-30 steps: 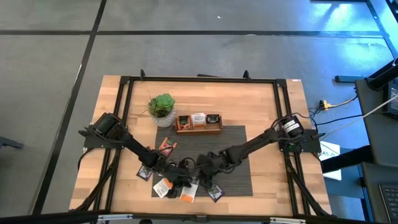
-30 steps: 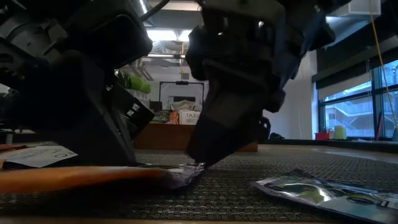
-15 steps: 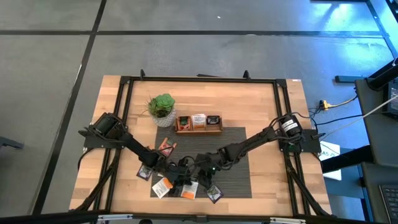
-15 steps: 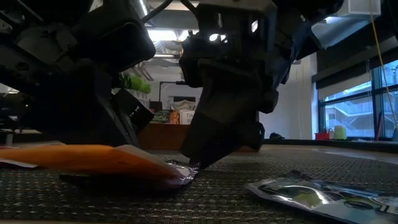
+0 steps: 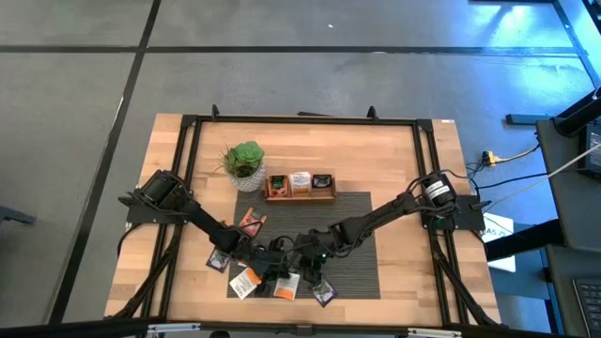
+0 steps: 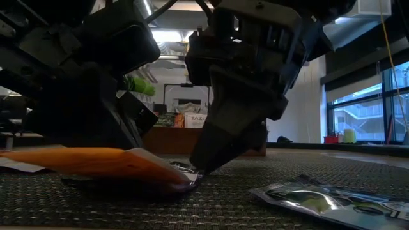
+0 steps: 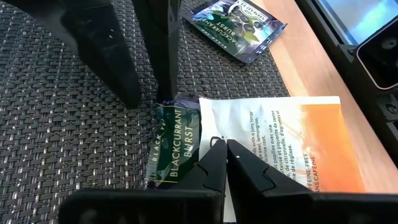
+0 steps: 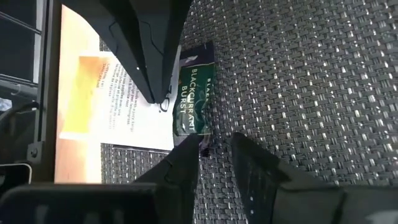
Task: Pick & Place Tea
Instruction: Put the black tea bag into the right slot of the wooden organizer
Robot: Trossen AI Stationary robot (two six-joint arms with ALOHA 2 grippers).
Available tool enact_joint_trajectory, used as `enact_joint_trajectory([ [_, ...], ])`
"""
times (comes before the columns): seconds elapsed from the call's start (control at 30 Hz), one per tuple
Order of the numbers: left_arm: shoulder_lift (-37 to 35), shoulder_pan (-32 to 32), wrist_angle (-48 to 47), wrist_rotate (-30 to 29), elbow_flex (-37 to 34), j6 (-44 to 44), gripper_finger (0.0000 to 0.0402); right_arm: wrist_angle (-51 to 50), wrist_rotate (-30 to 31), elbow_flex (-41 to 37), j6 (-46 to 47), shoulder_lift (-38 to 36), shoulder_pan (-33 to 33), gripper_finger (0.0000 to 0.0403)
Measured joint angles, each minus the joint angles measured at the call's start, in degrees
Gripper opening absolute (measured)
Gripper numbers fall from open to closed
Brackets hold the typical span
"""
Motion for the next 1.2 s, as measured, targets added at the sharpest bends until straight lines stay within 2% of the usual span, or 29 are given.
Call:
enact_joint_trajectory([
  [0.33,0.04,0.0,0.0,-0.2,-0.02,-0.02,0.0011,1.85,-0.44,-0.12,0.49,0.15,-0.01,0.0084],
  [0.57,0.04,0.0,0.0,-0.24,-0.04,0.0,0.001,2.37,-6.83,-0.1,0.74,0.24,-0.76,0.0101],
  [0.77,0.04,0.0,0.0,-0.48,-0.04,0.26,0.0007,2.99,-2.92,-0.1,2.73,0.22,-0.68,0.0127],
  [1.2,0.07,0.0,0.0,-0.55,-0.04,0.43,0.0009,3.58,-2.7,-0.08,1.71,0.22,-0.81,0.0135],
])
